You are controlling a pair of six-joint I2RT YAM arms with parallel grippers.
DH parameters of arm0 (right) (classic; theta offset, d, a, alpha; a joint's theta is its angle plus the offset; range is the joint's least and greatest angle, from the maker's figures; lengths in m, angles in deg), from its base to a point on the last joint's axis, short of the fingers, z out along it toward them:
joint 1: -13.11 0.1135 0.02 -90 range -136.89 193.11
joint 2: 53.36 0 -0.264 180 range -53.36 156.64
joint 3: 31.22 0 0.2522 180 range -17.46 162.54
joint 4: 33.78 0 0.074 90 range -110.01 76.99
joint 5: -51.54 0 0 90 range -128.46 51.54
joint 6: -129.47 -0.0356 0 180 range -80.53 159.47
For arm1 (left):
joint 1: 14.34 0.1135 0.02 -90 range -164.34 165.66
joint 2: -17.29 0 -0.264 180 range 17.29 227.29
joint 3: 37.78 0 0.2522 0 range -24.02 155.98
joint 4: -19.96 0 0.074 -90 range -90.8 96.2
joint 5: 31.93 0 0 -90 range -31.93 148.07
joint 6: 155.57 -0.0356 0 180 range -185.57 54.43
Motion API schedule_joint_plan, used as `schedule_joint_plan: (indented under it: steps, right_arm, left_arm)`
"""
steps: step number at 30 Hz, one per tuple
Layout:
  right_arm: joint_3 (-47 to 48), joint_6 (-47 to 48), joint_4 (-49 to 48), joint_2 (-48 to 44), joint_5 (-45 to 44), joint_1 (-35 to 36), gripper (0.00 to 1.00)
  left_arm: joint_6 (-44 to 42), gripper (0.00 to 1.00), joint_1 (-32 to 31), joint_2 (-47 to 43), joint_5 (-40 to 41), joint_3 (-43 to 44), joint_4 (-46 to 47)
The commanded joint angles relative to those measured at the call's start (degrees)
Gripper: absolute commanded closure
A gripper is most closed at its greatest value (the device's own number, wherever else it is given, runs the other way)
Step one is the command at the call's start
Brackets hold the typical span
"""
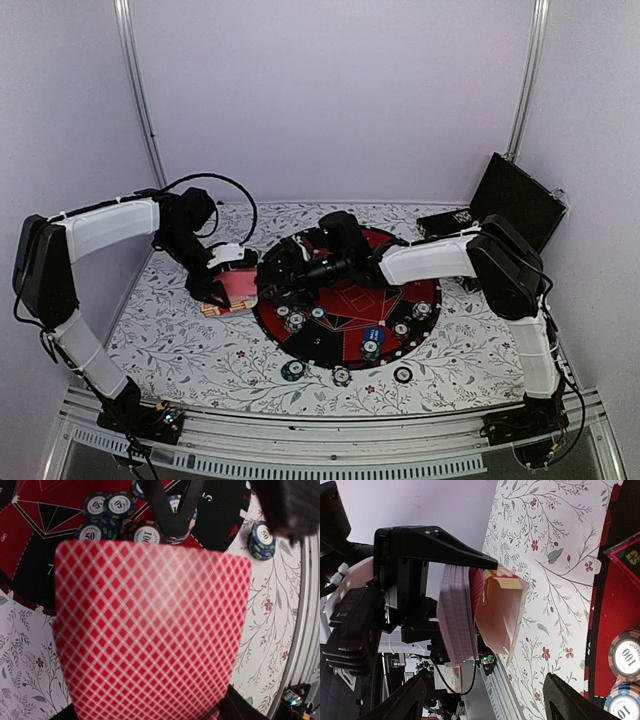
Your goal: Distribute texas hold em gaming equipment
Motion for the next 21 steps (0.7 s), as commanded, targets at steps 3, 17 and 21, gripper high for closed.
schedule_joint_plan:
  steps: [3, 17, 21]
  right_arm:
    - [2.04, -3.59, -5.2, 3.26, 2.82, 0.1, 0.17]
    - [2.63, -11.49, -14.87, 6.29, 5.56, 0.3, 0.22]
    - [3.6, -12.09, -14.96, 7.0, 5.82, 0.43, 0.22]
  left_arm:
    - [0.47, 0.5, -0.78, -0.89, -1.15, 1.4, -1.06]
    - [0.64, 0.52, -0.8, -0.79, 0.56, -1.7, 1.47]
    - [0.7, 0.53, -0.87, -0.62, 0.42, -1.44, 1.51]
